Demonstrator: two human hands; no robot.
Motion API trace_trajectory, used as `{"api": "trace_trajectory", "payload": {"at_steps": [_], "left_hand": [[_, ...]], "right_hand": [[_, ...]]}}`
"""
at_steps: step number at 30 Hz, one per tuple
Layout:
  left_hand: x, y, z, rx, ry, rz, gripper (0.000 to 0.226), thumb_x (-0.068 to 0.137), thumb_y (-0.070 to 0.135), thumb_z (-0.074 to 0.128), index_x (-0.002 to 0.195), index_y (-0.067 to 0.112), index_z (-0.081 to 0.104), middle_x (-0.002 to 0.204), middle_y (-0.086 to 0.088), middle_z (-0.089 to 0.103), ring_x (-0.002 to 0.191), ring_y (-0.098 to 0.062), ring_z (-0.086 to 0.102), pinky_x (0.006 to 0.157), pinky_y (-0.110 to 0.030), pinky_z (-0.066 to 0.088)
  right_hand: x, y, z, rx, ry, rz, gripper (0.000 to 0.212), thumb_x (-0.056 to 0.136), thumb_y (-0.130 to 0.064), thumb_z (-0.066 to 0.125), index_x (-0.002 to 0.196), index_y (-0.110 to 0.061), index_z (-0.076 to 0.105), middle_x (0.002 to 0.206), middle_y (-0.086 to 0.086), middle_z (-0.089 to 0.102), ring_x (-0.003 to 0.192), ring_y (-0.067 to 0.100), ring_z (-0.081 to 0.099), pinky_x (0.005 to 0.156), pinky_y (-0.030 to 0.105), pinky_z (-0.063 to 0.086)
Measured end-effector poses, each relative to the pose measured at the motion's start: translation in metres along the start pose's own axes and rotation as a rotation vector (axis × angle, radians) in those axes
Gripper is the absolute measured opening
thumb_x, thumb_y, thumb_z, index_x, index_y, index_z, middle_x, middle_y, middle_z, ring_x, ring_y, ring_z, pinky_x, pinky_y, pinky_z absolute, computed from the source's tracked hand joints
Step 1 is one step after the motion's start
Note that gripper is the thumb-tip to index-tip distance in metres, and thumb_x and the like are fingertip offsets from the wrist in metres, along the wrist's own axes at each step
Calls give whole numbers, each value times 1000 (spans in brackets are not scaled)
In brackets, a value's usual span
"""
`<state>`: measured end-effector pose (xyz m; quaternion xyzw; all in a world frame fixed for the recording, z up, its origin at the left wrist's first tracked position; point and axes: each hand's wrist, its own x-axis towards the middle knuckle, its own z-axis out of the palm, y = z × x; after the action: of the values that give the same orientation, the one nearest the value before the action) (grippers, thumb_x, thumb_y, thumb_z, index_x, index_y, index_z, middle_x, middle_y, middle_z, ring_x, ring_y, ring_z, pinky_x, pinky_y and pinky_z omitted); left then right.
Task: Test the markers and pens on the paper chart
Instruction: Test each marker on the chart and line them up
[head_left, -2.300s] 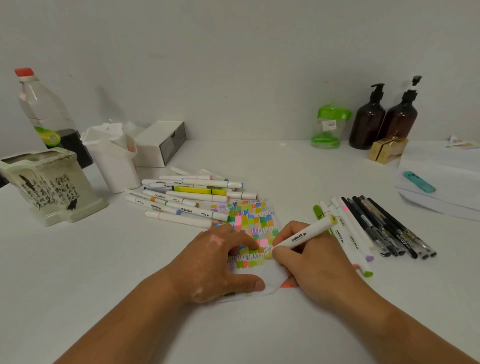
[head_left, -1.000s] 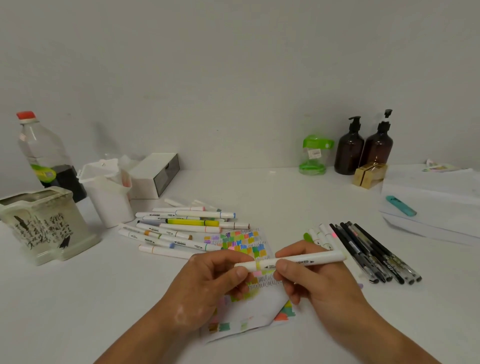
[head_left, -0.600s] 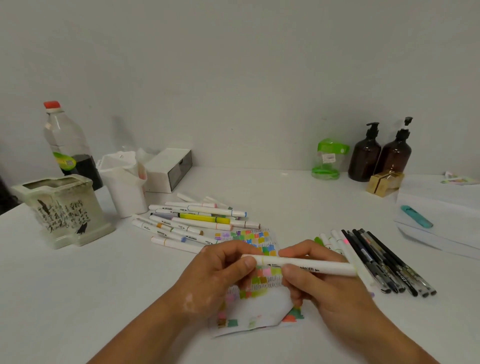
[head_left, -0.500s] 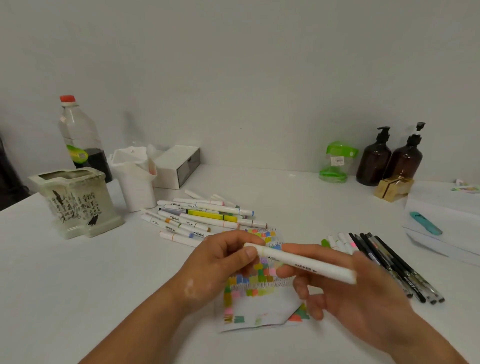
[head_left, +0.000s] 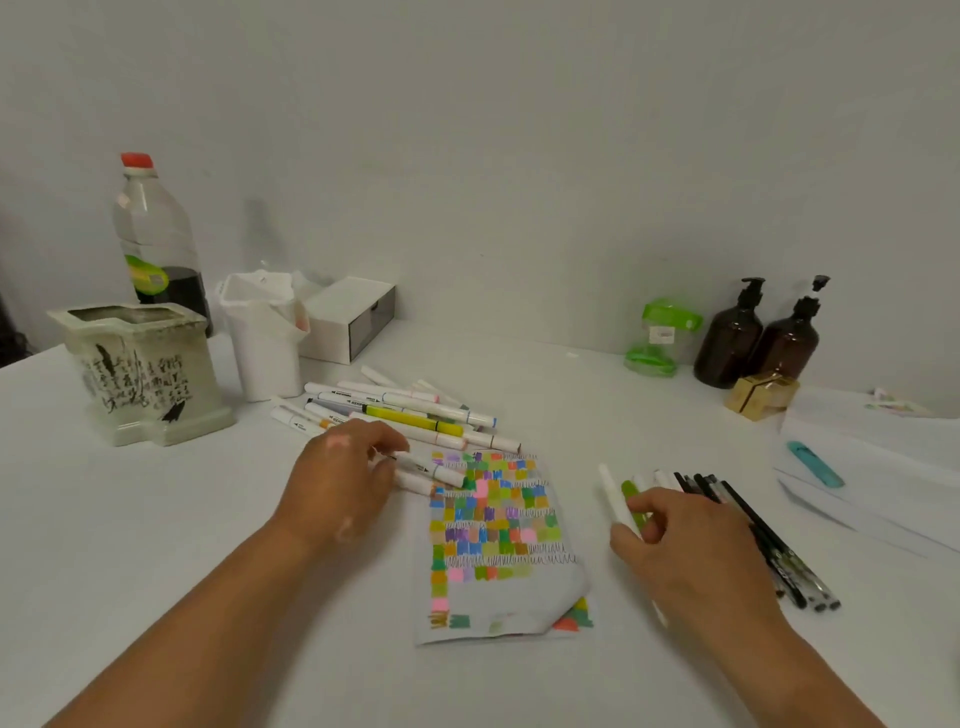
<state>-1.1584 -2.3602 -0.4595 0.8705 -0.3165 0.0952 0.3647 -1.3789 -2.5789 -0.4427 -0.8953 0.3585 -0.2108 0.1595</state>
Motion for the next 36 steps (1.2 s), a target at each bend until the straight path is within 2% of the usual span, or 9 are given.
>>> {"api": "trace_trajectory", "payload": {"at_steps": [2, 5, 13, 19, 23, 27, 30, 32, 36], "left_hand": [[4, -12, 1, 107, -15, -48, 22, 92, 12, 65, 110, 23, 73, 115, -1, 67, 107, -21, 58, 90, -26, 45], [4, -12, 3, 228, -90, -86, 24, 96, 19, 59, 115, 30, 70, 127, 4, 62, 120, -20, 53, 101, -38, 45], [3, -6, 2, 322, -152, -101, 15, 94, 40, 61, 107, 41, 69, 128, 10, 54, 128, -16, 42, 111, -53, 31], [-9, 13, 0, 63, -66, 95, 12, 91, 37, 68, 100, 42, 63, 110, 17, 62, 108, -10, 54, 99, -38, 42], [-25, 39, 8, -220, -152, 225, 13, 90, 33, 69, 94, 42, 62, 100, 27, 64, 98, 1, 59, 80, -10, 46], [-32, 51, 14, -269, -168, 382, 30, 82, 22, 80, 93, 45, 64, 95, 31, 64, 97, 2, 60, 79, -5, 43], [-34, 54, 17, -271, -175, 433, 27, 79, 29, 82, 101, 37, 69, 92, 29, 65, 92, 2, 60, 77, -6, 44], [-34, 56, 17, -261, -208, 388, 34, 78, 47, 74, 110, 40, 66, 92, 26, 65, 92, 1, 59, 77, -8, 45], [-33, 53, 16, -208, -270, 334, 48, 76, 60, 59, 119, 41, 65, 98, 27, 64, 91, 1, 59, 74, -9, 48]], "right_hand": [[0, 7, 7, -177, -12, -7, 35, 84, -52, 65, 116, -37, 70, 81, -17, 65, 75, 5, 60, 61, 25, 46], [2, 17, 14, -250, 12, -7, 37, 83, -58, 62, 115, -40, 65, 79, -16, 62, 76, 9, 61, 61, 25, 49], [5, 27, 18, -194, 59, 28, 25, 83, -58, 67, 101, -41, 64, 77, -18, 54, 81, 13, 62, 68, 33, 57], [3, 23, 13, -148, 106, 4, 22, 84, -55, 68, 99, -39, 66, 71, -19, 59, 72, 6, 59, 61, 27, 50], [-7, 4, 8, 389, 117, -132, 17, 78, -40, 80, 89, -45, 69, 66, -13, 65, 63, 7, 58, 55, 14, 41], [-20, -20, 12, 829, -212, -163, 44, 66, -60, 76, 108, -51, 65, 72, -11, 70, 66, 5, 62, 66, 16, 50], [-22, -24, 16, 865, -218, -157, 29, 73, -49, 81, 100, -44, 72, 75, -13, 72, 67, 2, 62, 63, 19, 49], [-22, -21, 16, 896, -185, -129, 19, 75, -40, 80, 93, -39, 75, 77, -9, 74, 63, 2, 60, 59, 17, 46], [-20, -11, 12, 992, -192, -83, 19, 74, -32, 76, 92, -32, 77, 74, -5, 71, 59, 3, 58, 53, 22, 48]]}}
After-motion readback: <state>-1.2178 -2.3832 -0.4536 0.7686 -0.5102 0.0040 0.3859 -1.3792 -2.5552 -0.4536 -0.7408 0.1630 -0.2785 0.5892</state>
